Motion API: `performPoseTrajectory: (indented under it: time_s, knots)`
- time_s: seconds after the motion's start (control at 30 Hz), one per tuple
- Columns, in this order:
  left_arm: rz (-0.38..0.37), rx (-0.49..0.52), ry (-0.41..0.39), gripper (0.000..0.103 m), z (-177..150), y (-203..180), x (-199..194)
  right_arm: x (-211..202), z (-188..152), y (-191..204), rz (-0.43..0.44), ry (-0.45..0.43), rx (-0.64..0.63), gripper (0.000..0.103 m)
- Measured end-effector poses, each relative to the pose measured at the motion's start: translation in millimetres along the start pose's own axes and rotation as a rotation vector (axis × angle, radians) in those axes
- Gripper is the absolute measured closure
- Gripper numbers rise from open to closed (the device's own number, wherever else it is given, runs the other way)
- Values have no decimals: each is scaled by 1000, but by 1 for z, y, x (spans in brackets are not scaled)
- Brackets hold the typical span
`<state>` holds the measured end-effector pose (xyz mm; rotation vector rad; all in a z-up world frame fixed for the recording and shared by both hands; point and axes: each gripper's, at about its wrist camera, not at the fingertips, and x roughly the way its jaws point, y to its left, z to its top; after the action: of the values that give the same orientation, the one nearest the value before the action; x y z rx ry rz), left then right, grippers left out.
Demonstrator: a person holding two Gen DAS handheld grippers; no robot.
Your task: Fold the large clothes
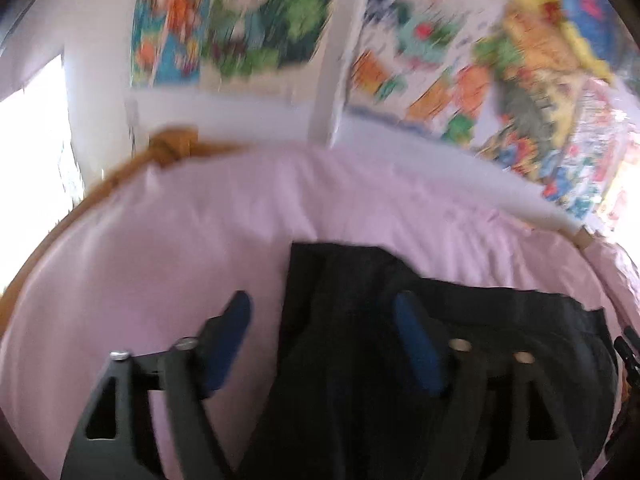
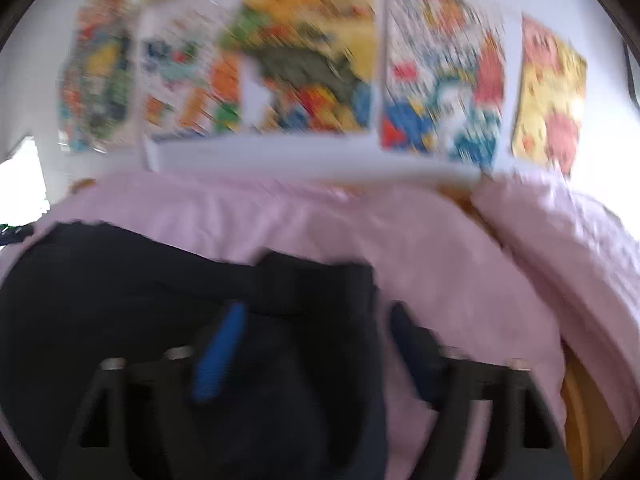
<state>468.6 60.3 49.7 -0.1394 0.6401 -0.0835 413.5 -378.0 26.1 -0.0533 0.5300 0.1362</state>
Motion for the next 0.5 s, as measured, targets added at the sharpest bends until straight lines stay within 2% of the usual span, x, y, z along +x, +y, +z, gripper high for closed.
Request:
performPoseTrajectory:
  time_s: [0.1,0.13,0.2,0.27,0.33,0.4,0.5]
  knots:
    - [-89,107,-31,20,-14,-36,-21,-4,-2,33,79,12,-70,18]
    - [-128,159,-25,18,-21,-55,-23,-2,-3,40,90,17,-85,18]
    - [-161,243,-2,16,-31,-86,-18,8,-5,53,82,27,-118,18]
    - [-135,351,22,16,-44,-118,3,27,-6,60,55,47,-145,18]
    - [-85,425,13,16,-51,-138,24,43,-8,60,47,79,-149,18]
    - [-53,425,27,11,-51,-142,44,61,-12,55,39,116,-138,13]
    - [-55,384,53,7,-51,-129,70,86,-18,49,39,155,-110,9]
